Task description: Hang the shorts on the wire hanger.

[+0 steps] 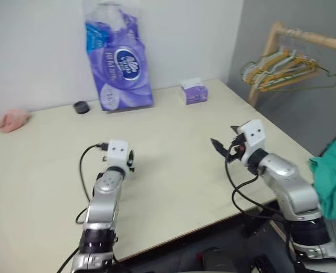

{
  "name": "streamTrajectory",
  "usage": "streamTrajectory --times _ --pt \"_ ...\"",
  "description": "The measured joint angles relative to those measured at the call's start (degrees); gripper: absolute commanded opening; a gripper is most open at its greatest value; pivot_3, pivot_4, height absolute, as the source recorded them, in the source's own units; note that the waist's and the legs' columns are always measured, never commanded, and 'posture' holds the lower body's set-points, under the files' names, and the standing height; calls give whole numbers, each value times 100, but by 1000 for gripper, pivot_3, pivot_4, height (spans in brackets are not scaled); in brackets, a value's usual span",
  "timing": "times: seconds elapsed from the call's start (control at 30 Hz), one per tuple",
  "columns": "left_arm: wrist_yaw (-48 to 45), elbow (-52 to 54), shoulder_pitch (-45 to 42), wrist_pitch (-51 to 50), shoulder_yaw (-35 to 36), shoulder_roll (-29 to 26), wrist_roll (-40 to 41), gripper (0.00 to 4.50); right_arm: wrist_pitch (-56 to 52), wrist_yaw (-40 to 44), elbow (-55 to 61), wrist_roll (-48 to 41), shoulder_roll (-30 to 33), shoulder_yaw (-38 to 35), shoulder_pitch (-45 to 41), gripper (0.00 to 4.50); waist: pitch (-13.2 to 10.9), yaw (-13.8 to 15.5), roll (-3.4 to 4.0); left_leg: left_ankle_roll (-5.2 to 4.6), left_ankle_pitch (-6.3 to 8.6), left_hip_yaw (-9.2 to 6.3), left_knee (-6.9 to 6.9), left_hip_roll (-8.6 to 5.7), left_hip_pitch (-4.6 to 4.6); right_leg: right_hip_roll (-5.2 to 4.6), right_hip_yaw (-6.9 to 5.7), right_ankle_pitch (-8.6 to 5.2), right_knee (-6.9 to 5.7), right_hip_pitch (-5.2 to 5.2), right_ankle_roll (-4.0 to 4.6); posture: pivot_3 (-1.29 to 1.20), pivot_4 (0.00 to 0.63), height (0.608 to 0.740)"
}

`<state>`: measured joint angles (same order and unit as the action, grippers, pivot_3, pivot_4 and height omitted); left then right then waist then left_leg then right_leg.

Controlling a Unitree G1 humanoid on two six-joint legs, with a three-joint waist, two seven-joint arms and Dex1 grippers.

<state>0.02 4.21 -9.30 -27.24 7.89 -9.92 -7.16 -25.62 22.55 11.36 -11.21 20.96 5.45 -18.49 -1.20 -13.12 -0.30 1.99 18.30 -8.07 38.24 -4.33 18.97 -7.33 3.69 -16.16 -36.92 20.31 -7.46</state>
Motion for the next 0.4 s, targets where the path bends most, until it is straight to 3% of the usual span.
streamTrajectory --times 0.13,0.27,0.4 --pt "482 272 496 1 592 344 146 2290 1026 -126 -1077 372 -832 377 -327 4463 5 331 -6 15 -8 -10 -4 -1 -17 35 -13 19 -3 2 27 -87 0 740" --pt "526 237 432 24 680 337 283 2290 1468 6 -1649 451 -997 514 -368 4463 4 684 -17 38 -22 -45 -5 -1 -12 44 -44 37 -4 0 56 -60 0 740" --pt "495 144 254 146 718 268 389 2290 1764 13 -2038 498 -1013 450 -420 4463 4 817 -18 45 -26 -49 -7 6 -15 60 -46 39 -6 0 61 -29 0 740"
